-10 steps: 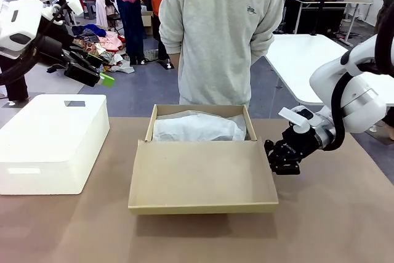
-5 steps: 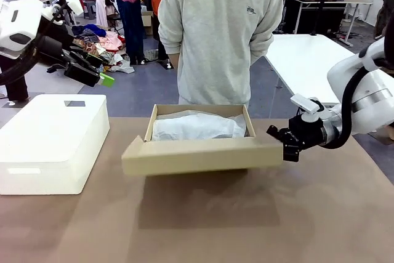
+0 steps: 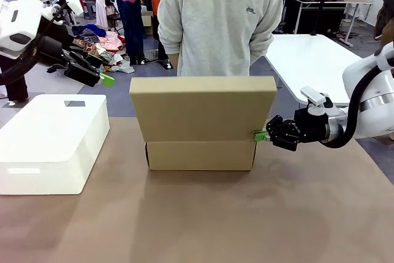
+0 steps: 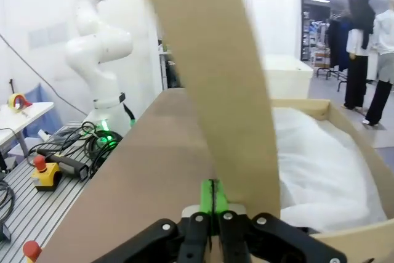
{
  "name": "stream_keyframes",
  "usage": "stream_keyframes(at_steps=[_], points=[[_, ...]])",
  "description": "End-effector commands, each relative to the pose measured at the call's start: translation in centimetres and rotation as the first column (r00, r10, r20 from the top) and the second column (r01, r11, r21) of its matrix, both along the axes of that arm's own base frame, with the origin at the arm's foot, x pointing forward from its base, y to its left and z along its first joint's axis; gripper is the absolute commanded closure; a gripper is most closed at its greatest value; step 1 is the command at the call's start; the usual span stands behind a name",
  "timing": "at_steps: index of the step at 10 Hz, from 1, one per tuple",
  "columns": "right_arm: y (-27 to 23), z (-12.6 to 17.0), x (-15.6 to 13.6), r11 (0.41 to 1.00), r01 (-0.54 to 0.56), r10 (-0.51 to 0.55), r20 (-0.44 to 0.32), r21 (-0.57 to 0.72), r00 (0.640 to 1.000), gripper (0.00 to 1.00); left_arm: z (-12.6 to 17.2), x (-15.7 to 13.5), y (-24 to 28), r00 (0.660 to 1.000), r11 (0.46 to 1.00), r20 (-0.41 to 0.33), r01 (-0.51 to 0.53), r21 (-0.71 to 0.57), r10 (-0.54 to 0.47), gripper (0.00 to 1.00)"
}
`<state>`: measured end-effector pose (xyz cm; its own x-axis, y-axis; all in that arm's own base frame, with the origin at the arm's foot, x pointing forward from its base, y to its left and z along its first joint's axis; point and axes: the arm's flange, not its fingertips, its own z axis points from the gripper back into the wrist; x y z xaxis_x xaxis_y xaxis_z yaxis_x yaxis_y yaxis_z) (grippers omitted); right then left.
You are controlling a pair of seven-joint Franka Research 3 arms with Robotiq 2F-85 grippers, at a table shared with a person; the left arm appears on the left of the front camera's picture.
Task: Pack the shoes into the box.
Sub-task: Close the Shoes Box.
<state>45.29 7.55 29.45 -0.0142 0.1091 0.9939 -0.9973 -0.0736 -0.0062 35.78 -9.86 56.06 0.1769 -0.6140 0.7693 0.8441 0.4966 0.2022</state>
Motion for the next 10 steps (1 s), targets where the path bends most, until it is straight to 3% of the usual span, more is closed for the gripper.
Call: stream_keyframes(at_steps=[1,4,8,10], points=[[0.4,0.8,0.2,0.997,0.075,-0.075,0.040,0.010,0.996,0.98,0.0,0.1,0.1,1.000,1.000,-0.001,0.012,-0.009,-0.012,0.00],[0.3,2.4,2.4,0.989,0.143,-0.139,0.086,-0.042,0.987,0.98,0.0,0.1,0.1,1.000,1.000,-0.001,0.012,-0.009,-0.012,0.00],[0.5,5.1,3.1,0.994,0.091,-0.084,0.111,-0.057,0.990,0.98,0.0,0.1,0.1,1.000,1.000,-0.001,0.012,-0.009,-0.012,0.00],[-0.6,3.5,3.2,0.992,0.117,-0.112,0.108,-0.040,0.988,0.98,0.0,0.1,0.1,1.000,1.000,-0.001,0.012,-0.009,-0.012,0.00]])
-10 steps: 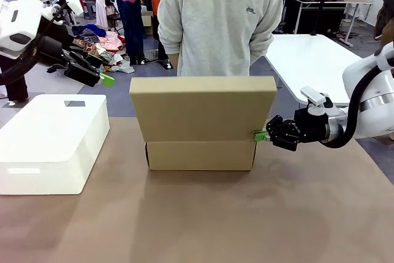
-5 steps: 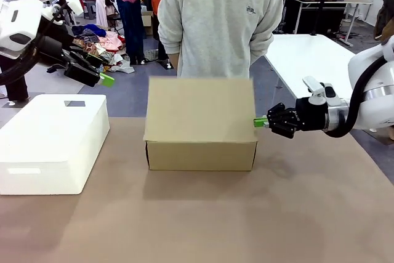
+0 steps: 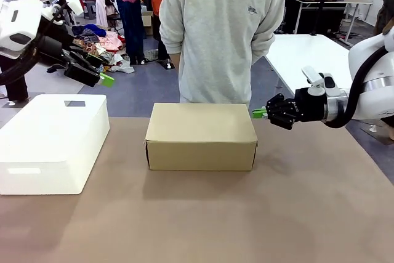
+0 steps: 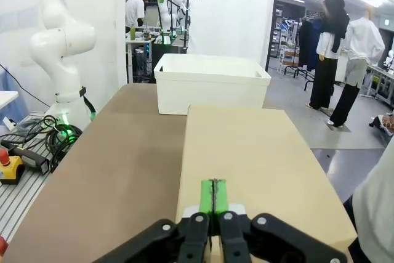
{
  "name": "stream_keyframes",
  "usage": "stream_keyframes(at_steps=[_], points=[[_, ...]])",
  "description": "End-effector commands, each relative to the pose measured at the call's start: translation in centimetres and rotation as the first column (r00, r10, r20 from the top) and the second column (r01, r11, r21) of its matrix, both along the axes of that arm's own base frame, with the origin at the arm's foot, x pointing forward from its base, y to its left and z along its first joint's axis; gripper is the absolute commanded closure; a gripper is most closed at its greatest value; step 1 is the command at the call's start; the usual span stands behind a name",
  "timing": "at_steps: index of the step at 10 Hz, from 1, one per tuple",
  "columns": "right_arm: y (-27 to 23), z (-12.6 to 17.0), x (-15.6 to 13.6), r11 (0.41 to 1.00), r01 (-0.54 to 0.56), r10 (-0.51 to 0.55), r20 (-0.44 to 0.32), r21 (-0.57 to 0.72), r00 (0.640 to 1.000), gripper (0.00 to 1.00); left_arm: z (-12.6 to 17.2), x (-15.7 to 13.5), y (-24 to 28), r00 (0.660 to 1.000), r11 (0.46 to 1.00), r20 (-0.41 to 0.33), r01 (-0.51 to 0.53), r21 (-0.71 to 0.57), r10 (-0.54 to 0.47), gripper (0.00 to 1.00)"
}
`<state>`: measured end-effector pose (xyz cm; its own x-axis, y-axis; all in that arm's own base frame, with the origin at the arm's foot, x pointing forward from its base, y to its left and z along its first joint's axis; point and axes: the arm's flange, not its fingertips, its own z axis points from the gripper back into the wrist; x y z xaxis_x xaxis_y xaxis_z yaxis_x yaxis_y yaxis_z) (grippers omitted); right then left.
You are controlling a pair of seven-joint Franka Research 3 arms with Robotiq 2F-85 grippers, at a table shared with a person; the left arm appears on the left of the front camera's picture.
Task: Pack the shoes into the box.
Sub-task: Press down on the lid of the Shoes Box.
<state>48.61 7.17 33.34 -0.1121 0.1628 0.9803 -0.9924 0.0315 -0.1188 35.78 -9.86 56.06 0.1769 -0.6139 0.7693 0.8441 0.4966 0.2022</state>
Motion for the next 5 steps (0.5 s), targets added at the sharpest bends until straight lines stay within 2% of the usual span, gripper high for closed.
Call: stream_keyframes(at_steps=[1,5], points=[[-0.17,-0.38,-0.11,1.000,0.007,-0.007,-0.008,0.002,1.000,0.98,-0.05,0.08,0.09,1.000,1.000,-0.001,0.012,-0.009,-0.012,0.00],[-0.17,-0.38,-0.11,1.000,0.007,-0.007,-0.008,0.002,1.000,0.98,-0.05,0.08,0.09,1.000,1.000,-0.001,0.012,-0.009,-0.012,0.00]])
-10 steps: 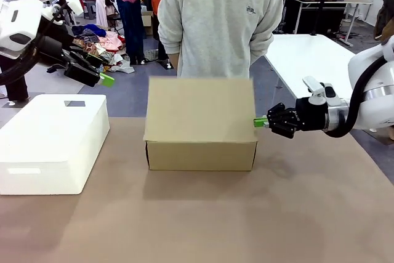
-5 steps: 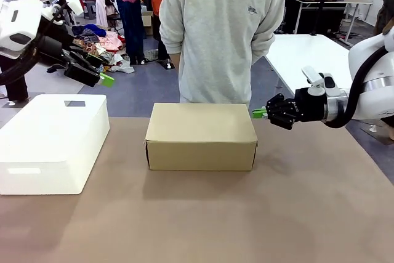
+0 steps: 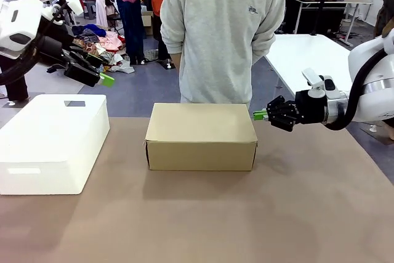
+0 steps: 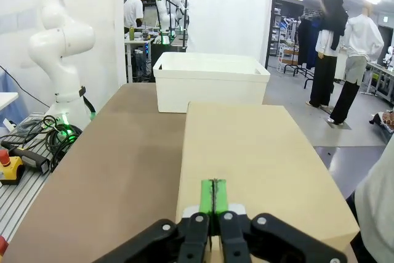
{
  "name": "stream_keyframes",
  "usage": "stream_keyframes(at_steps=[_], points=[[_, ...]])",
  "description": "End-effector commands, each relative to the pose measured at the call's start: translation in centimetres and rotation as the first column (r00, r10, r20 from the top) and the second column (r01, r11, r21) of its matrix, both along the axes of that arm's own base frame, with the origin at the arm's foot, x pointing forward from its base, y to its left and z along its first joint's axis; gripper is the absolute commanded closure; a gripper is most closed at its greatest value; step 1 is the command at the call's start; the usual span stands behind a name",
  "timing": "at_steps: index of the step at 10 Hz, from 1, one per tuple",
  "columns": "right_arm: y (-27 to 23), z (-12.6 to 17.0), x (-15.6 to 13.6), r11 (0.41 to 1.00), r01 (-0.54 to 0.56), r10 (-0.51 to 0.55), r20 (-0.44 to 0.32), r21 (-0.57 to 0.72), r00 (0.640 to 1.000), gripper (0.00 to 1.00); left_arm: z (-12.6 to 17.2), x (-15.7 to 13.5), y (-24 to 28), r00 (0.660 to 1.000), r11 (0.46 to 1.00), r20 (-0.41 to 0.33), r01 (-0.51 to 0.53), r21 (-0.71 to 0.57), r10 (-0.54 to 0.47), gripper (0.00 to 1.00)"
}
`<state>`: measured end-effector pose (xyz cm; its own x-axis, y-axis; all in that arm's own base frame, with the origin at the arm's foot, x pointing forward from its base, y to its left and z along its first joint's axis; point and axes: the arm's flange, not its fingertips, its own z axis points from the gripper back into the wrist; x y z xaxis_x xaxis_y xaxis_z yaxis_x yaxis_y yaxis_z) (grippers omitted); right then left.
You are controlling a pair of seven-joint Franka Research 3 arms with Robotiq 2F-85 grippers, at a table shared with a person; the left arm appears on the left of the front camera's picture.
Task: Pack the shoes into the box.
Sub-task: Press down on the lid of the Shoes Box.
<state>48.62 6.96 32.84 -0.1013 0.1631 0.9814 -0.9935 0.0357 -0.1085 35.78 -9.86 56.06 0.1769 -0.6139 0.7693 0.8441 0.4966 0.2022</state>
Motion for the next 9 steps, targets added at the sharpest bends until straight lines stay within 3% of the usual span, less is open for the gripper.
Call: stream_keyframes(at_steps=[1,3,6,7,9], points=[[0.0,0.0,0.0,1.000,0.000,0.000,0.000,0.000,1.000,0.98,-0.1,0.1,0.1,1.000,1.000,-0.001,0.012,-0.009,-0.012,0.00],[0.5,2.9,-0.4,0.997,0.008,-0.015,-0.097,-0.074,0.995,0.98,-0.1,0.1,0.1,1.000,1.000,-0.001,0.012,-0.009,-0.012,0.00],[1.4,6.1,-0.7,0.985,0.001,-0.024,-0.134,-0.170,0.991,0.98,-0.1,0.1,0.1,1.000,1.000,-0.001,0.012,-0.009,-0.012,0.00],[1.8,7.4,-1.2,0.977,-0.003,-0.031,-0.157,-0.213,0.987,0.85,0.0,0.0,0.0,1.000,1.000,0.000,0.000,0.000,0.000,0.00],[2.3,9.5,-2.2,0.941,0.043,-0.104,-0.166,-0.336,0.981,0.47,0.3,1.1,-1.2,0.992,0.995,-0.081,-0.092,0.024,0.093,0.00]])
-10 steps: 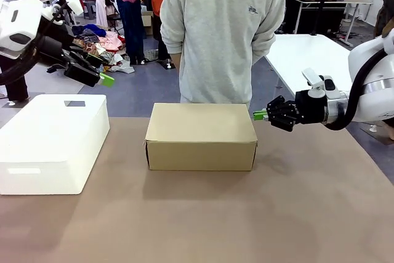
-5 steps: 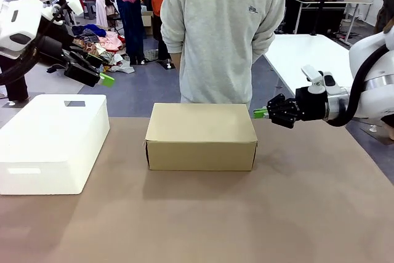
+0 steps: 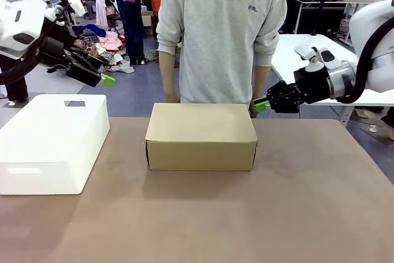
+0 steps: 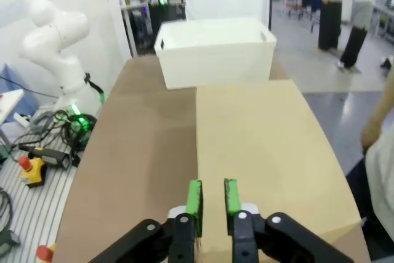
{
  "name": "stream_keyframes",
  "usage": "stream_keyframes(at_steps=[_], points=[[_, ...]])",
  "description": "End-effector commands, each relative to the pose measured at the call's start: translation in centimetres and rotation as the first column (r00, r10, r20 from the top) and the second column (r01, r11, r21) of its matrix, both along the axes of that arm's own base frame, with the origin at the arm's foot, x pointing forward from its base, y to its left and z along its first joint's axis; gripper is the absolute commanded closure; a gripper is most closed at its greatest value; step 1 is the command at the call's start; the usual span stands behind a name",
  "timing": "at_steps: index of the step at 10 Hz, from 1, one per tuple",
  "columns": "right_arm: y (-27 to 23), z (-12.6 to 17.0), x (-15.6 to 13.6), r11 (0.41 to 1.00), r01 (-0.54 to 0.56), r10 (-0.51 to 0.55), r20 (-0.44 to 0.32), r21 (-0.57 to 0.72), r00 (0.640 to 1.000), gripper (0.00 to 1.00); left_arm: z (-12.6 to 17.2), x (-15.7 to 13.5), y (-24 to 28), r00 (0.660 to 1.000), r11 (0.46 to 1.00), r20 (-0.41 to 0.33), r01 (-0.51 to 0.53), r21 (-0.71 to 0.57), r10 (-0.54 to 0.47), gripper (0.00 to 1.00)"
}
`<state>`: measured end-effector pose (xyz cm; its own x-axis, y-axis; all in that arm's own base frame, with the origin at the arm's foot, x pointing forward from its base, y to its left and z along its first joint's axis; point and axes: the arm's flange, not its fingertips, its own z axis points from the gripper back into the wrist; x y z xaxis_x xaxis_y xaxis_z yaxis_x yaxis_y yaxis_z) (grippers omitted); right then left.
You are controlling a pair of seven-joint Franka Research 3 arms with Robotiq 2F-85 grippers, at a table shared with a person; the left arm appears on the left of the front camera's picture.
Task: Pack the shoes into the box.
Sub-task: Press down on the lid of the Shoes Box.
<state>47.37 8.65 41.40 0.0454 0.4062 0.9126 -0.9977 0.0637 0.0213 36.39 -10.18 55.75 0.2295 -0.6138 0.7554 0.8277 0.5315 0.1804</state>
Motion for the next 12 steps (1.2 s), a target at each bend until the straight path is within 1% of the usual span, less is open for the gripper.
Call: stream_keyframes(at_steps=[1,2,3,4,7,8,9,11,12], points=[[0.8,2.0,-1.7,0.990,0.051,-0.057,-0.046,-0.130,0.997,0.28,0.6,1.2,-1.7,0.994,0.997,-0.083,-0.074,0.008,0.074,0.00],[0.8,3.1,-2.6,0.984,0.074,-0.082,-0.045,-0.163,0.996,0.09,0.6,2.4,-2.5,0.985,0.994,-0.135,-0.109,0.002,0.109,0.00],[0.8,3.9,-3.4,0.979,0.093,-0.099,-0.024,-0.183,0.995,0.00,0.7,3.2,-3.2,0.984,0.994,-0.141,-0.112,-0.010,0.110,0.00],[0.8,4.8,-4.5,0.969,0.115,-0.117,0.001,-0.218,0.993,0.00,0.8,4.7,-4.5,0.979,0.993,-0.172,-0.117,-0.013,0.113,0.00],[0.7,6.5,-7.6,0.954,0.131,-0.125,0.041,-0.269,0.991,0.00,-0.4,8.1,-8.2,0.963,0.992,-0.244,-0.104,0.068,0.117,0.00],[0.5,6.9,-8.6,0.946,0.145,-0.132,0.064,-0.290,0.989,0.00,-1.3,9.4,-9.6,0.959,0.988,-0.254,-0.095,0.121,0.123,0.20],[0.4,7.1,-9.1,0.940,0.164,-0.146,0.080,-0.301,0.986,0.00,-1.8,10.3,-10.6,0.957,0.984,-0.257,-0.099,0.146,0.135,0.40],[0.2,7.5,-9.6,0.923,0.188,-0.164,0.100,-0.335,0.981,0.00,-2.6,11.4,-12.3,0.955,0.978,-0.248,-0.121,0.172,0.162,0.79],[0.2,7.9,-10.2,0.915,0.200,-0.161,0.138,-0.351,0.977,0.00,-3.0,12.0,-13.0,0.952,0.973,-0.242,-0.142,0.184,0.185,0.99]])
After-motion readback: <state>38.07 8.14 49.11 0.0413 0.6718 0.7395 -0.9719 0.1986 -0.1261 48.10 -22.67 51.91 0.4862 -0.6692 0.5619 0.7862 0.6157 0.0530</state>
